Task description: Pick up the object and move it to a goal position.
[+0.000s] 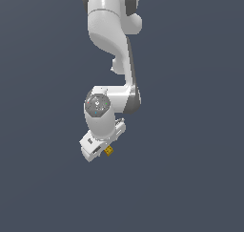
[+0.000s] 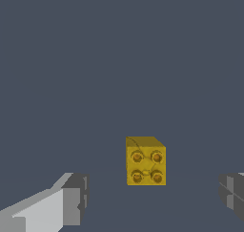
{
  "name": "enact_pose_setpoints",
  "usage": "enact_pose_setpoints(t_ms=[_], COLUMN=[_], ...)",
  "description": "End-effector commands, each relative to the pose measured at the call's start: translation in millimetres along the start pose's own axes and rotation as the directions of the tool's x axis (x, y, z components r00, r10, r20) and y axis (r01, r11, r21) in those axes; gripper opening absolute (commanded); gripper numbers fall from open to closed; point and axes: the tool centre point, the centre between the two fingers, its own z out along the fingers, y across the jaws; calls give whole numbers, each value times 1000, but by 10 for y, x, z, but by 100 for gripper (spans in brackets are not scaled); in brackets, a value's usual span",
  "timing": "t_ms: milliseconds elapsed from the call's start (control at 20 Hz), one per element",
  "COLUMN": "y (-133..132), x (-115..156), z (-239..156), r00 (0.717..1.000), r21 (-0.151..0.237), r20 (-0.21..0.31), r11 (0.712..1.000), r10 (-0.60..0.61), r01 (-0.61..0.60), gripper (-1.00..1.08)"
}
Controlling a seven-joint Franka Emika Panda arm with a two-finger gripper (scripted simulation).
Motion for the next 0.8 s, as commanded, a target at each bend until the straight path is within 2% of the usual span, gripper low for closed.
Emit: enact_pose_setpoints(t_ms=[0,750], y=[0,1], x=[2,-1], z=[2,511], r00=[1000,1000], r21=[0,0], r20=[0,-1], r11=[1000,1000], r10=[0,-4], r01=[0,4], gripper=[100,100])
